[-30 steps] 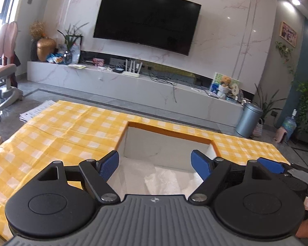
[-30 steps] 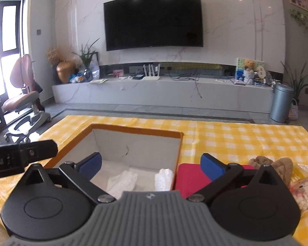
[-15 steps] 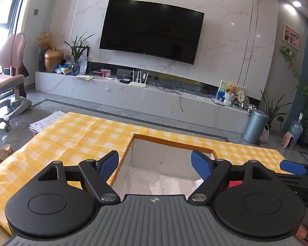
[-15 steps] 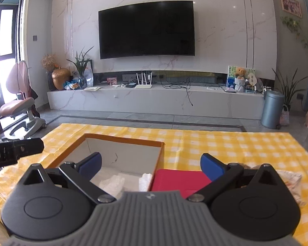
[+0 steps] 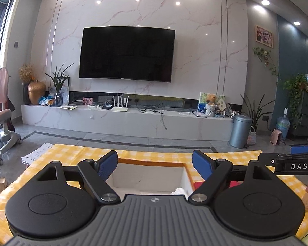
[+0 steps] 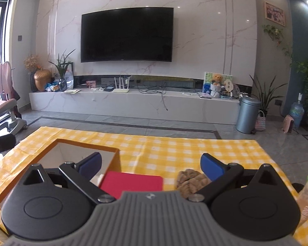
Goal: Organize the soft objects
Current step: 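Move both tools away from the box toward the brown towel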
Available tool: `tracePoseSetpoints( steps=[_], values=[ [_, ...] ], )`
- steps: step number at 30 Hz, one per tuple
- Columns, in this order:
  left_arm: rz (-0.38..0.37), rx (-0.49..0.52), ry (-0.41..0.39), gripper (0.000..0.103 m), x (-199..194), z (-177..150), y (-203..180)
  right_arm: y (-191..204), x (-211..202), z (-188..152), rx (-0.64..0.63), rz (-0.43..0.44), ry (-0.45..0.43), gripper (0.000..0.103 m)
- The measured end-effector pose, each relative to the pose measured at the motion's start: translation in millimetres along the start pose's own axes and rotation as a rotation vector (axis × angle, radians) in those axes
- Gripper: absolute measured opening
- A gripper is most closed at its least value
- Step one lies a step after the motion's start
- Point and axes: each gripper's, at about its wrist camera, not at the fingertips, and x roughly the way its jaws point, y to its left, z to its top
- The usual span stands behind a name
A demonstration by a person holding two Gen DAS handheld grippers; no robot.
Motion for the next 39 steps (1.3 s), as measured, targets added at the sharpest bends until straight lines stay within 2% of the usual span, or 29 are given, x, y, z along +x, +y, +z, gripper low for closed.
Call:
tracePoseSetpoints(
  steps=[8, 13, 18, 22, 27, 30, 34, 36, 39],
  values=[
    [-0.059, 0.058, 0.009, 0.096, -9, 3, -39, -47, -16, -2, 0.032, -0.060, 0.041, 0.100],
    [-0.144, 0.032, 0.060, 0.096, -3, -3, -70, -79, -22, -3, 0.092, -0.074, 0.053, 0.100],
    [-0.197, 0.066, 0.106, 0.096, 9, -17, -105, -103, -18, -12, 0.114, -0.103, 0.082, 0.100],
    [-0.218, 0.122, 0.147, 0.096, 24, -34, -134, -122, 1, -24, 0.134, -0.115, 0.141, 0.100],
    [-0.245, 0.205, 0.174, 0.096, 39, -58, -167, -152, 44, -44, 0.249, -0.055, 0.156, 0.100],
    [-0.241, 0.246, 0.187, 0.096, 52, -72, -181, -154, 71, -49, 0.221, -0.075, 0.211, 0.100],
    [-0.236, 0.265, 0.216, 0.096, 69, -90, -193, -159, 86, -52, 0.228, -0.051, 0.161, 0.100],
    [-0.225, 0.282, 0.224, 0.096, 74, -97, -203, -161, 98, -55, 0.256, -0.042, 0.190, 0.100],
    [-0.211, 0.298, 0.228, 0.096, 85, -104, -209, -162, 109, -57, 0.233, -0.066, 0.219, 0.100]
  ],
)
